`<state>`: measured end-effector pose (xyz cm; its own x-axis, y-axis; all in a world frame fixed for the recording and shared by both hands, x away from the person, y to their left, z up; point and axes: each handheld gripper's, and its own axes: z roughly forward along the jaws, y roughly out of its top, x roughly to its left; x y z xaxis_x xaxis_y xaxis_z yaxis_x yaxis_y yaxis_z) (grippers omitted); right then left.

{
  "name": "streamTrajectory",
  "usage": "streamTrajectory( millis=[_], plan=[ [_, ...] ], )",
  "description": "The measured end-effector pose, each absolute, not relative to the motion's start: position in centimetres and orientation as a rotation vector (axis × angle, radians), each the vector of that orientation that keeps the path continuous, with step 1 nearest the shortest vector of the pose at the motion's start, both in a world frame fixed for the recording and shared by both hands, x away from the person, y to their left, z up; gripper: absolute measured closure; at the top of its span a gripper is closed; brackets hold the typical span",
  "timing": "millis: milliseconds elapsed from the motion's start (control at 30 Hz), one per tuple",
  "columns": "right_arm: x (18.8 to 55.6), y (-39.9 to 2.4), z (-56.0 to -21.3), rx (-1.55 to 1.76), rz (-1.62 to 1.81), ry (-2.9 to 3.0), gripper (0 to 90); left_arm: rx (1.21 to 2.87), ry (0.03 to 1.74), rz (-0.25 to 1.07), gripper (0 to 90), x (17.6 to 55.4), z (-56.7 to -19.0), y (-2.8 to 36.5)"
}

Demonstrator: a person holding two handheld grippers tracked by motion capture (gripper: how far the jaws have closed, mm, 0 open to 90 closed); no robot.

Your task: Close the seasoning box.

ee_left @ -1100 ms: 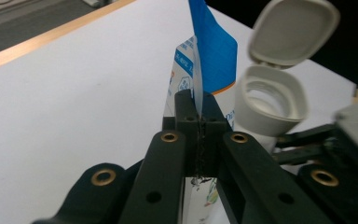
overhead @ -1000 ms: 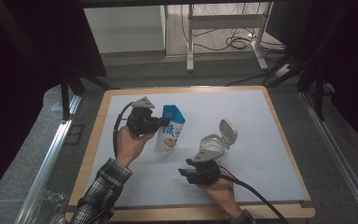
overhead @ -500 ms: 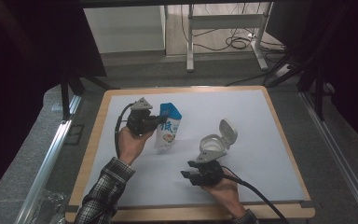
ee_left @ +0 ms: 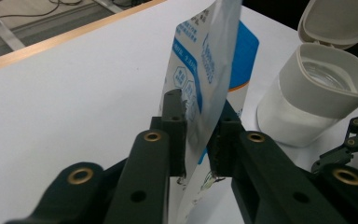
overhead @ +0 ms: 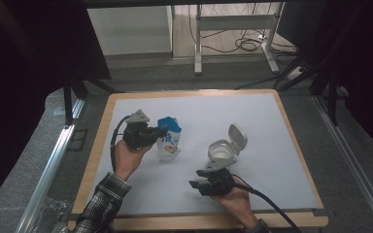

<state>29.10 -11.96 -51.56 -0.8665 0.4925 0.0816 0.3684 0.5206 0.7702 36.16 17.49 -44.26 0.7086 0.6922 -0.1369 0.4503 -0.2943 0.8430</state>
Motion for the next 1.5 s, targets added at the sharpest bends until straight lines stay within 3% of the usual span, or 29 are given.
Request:
streamTrajectory(
  millis=[233,833,1200,1500],
  plan=[
    [28.7,-12.6,-51.8,0.748,1.25,2.625,49.9,1.939,0.903,0.328,70.3,35.1,-45.0,18.4],
    [27.9,-14.1,-51.7,0.758,1.24,2.627,49.2,1.939,0.871,0.404,28.3,34.1,-46.6,18.5],
    [27.5,-15.3,-51.8,0.771,1.22,2.633,49.8,1.985,0.935,0.408,13.9,32.7,-48.3,18.8],
    [27.5,-16.8,-51.7,0.85,1.229,2.629,49.8,2.006,0.971,0.391,10.7,31.3,-49.3,18.9]
  ],
)
